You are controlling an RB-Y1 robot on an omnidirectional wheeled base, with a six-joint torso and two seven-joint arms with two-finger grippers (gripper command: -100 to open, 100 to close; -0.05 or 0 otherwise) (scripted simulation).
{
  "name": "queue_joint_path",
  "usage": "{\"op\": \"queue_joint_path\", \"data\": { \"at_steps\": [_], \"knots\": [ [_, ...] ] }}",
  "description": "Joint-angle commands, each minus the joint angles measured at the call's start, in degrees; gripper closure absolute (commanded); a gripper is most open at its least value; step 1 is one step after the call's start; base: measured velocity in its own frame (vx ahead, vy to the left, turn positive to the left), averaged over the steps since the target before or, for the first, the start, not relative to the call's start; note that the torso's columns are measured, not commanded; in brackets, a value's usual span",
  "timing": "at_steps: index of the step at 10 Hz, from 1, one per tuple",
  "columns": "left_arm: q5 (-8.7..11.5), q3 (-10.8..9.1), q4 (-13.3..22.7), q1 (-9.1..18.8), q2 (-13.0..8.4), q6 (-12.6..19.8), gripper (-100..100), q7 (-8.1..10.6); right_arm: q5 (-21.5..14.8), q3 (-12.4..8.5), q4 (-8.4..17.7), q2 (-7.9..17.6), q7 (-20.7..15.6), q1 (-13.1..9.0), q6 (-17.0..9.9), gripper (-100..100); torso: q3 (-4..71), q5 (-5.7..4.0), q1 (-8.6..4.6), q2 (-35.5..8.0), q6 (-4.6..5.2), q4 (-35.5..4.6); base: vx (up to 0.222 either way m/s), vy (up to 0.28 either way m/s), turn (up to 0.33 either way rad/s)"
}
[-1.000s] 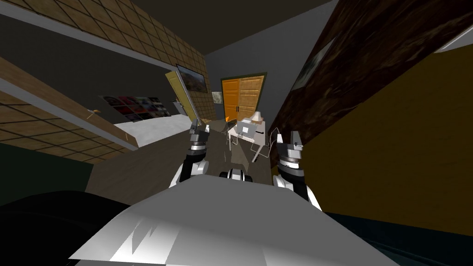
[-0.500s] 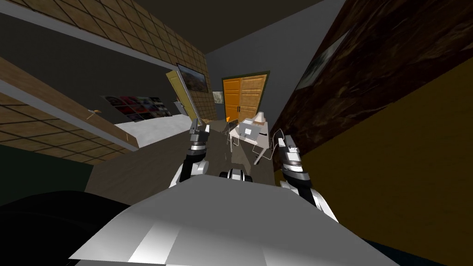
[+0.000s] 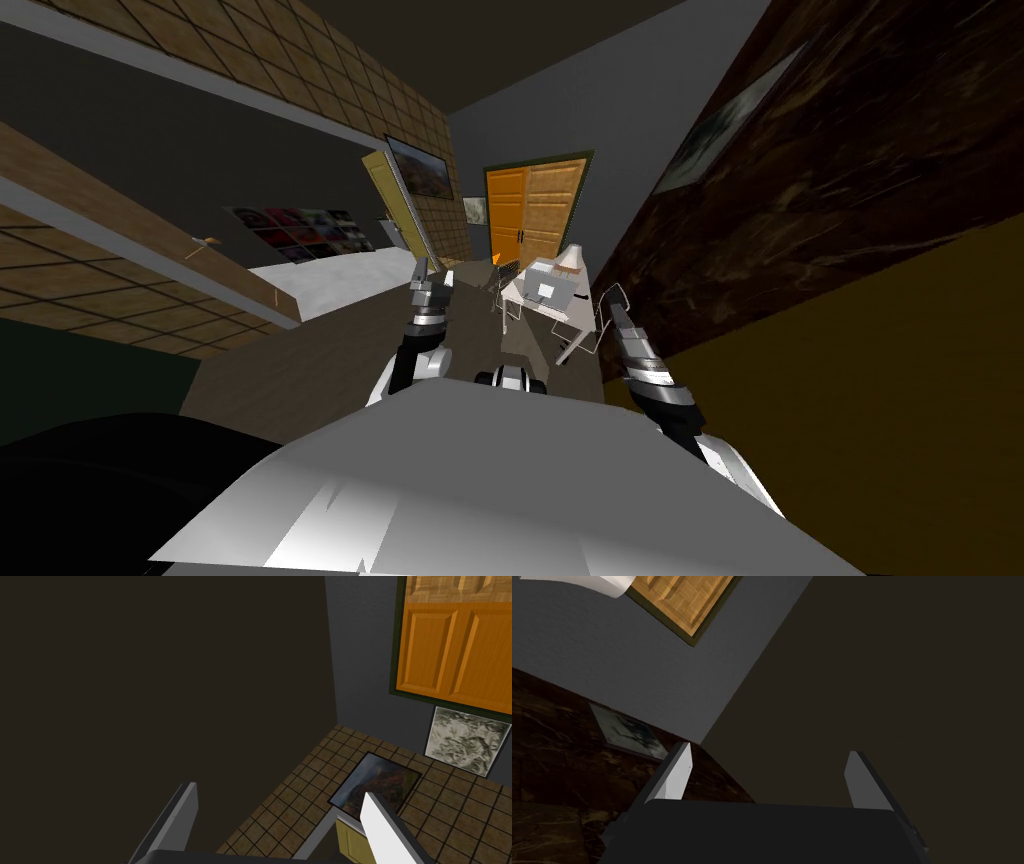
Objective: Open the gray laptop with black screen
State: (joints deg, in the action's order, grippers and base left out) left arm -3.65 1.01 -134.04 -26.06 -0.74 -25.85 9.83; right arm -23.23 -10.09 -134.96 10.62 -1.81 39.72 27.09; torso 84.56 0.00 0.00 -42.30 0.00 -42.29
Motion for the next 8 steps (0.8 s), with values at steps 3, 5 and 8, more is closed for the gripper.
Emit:
{"op": "queue_joint_path", "data": {
  "at_steps": [3,5,8],
  "knots": [
    [0.00,0.00,0.00,0.00,0.00,0.00,0,0.00,-7.35,-4.94,0.02,0.43,-4.96,4.68,-1.59,-100,0.03,0.00,0.01,0.05,0.01,0.01,0.122,0.068,0.034],
    [0.00,0.00,0.00,0.00,0.00,0.00,0,0.00,-10.04,-6.41,-0.05,0.59,-6.27,6.04,-2.16,-100,0.03,0.00,-0.04,0.01,0.00,0.01,0.101,0.057,0.015],
    [0.00,0.00,0.00,0.00,0.00,0.00,0,0.00,-14.39,-9.40,-0.04,0.92,-8.95,8.78,-3.33,-100,-0.01,0.01,0.00,-0.04,0.00,-0.01,0.112,0.079,0.025]
  ]
}}
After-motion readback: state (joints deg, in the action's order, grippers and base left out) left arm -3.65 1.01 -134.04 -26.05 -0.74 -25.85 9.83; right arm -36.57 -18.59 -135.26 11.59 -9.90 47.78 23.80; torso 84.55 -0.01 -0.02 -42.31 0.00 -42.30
